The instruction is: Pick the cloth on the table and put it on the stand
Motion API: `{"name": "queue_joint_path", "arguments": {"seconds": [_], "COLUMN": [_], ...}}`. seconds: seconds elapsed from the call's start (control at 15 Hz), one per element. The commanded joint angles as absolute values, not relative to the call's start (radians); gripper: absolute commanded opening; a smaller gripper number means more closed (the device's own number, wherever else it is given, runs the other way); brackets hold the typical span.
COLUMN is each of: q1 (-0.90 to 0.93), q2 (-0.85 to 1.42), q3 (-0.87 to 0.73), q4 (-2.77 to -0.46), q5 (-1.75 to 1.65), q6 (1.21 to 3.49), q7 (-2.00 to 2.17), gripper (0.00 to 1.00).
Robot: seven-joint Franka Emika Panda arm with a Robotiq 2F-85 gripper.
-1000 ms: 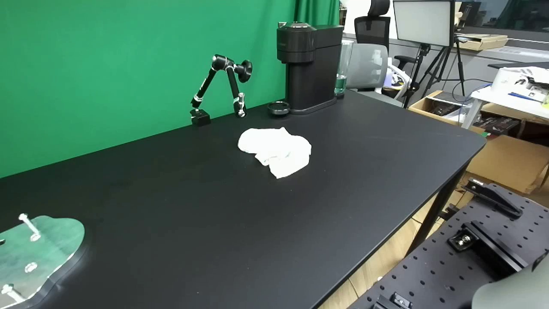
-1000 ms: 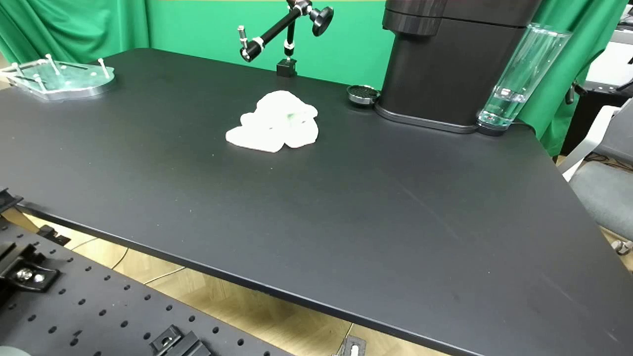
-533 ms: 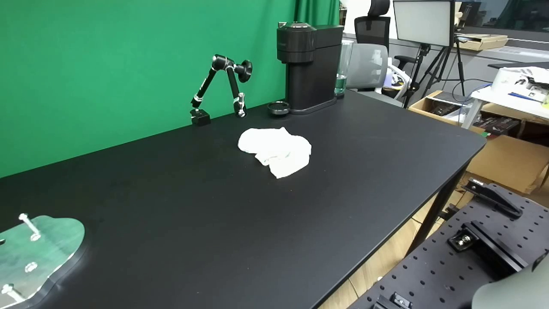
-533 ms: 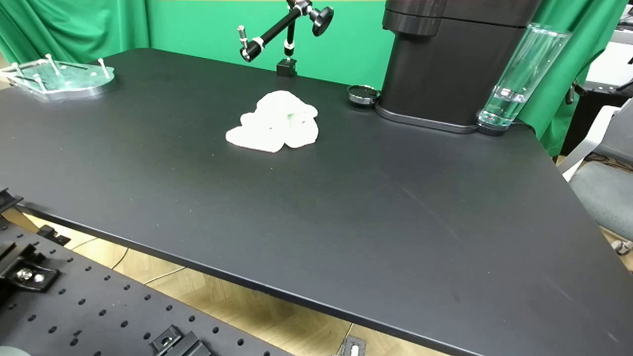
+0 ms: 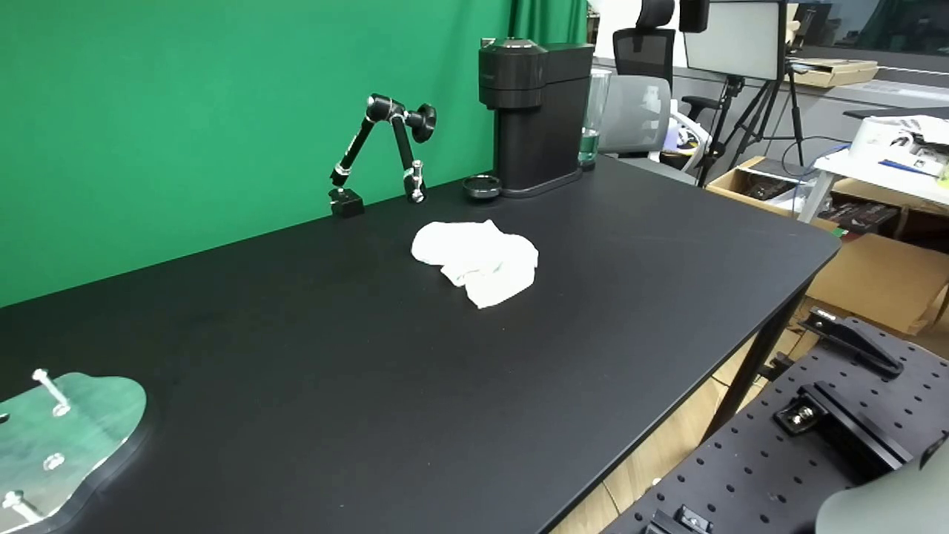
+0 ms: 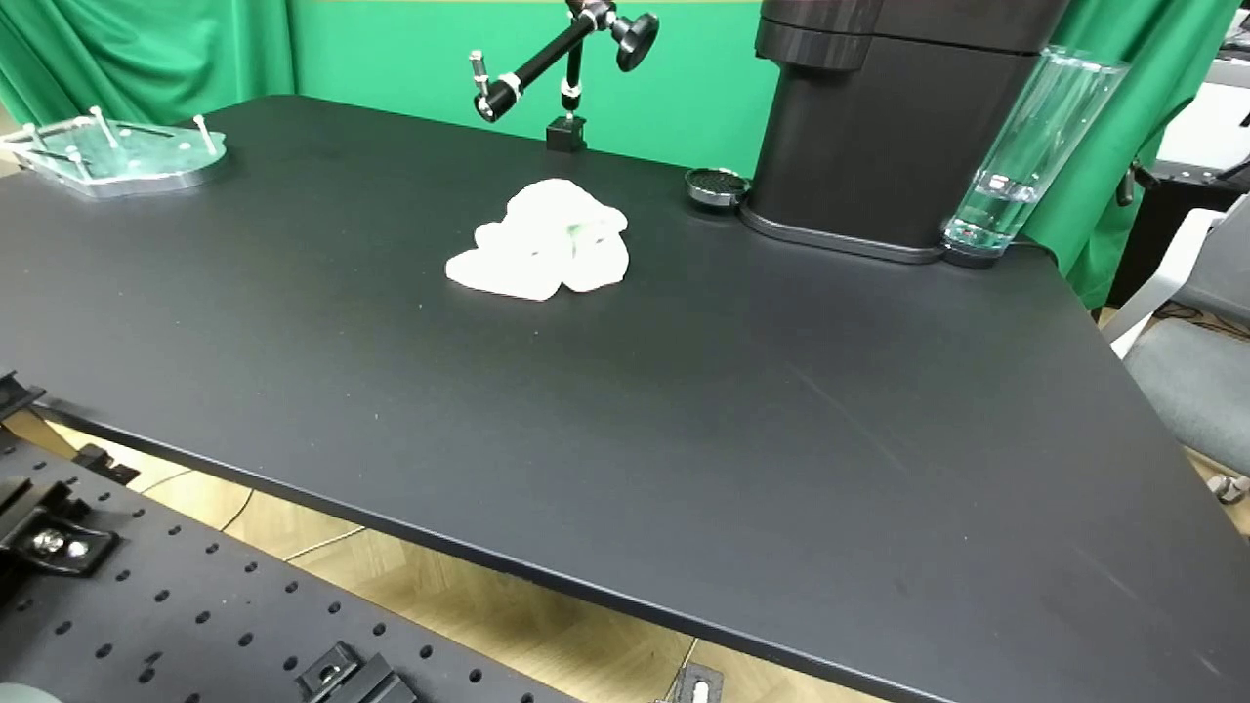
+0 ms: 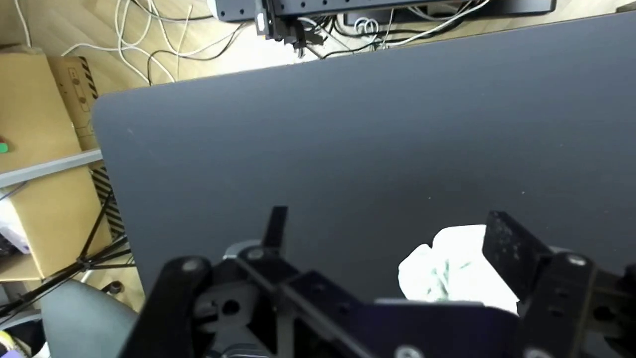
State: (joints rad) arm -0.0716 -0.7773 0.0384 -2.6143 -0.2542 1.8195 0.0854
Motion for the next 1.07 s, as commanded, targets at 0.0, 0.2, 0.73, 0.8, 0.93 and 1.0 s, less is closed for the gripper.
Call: {"name": "queue_joint_path", "arguments": {"seconds": [0.0,0.2,0.73,0.8,0.93,1.0], "q1": [-0.057,-0.047,-0.056,-0.062,-0.083,-0.084], "q2": [-0.706,-0.647,-0.667,-0.657,-0.572,-0.522], "q3": [-0.033,-0.064,-0.053,-0.054,-0.074,-0.098], "q4": [-2.602,-2.566,-2.594,-2.593,-2.562,-2.548], "q5": [-0.297,-0.286,-0.283,-0.29,-0.283,-0.264], "q6": [1.935,1.978,1.997,2.013,2.055,2.095], "q7": [-0.046,-0.165,-0.155,-0.15,-0.126,-0.141], "gripper": [1.0,1.0,1.0,1.0,1.0,1.0]}}
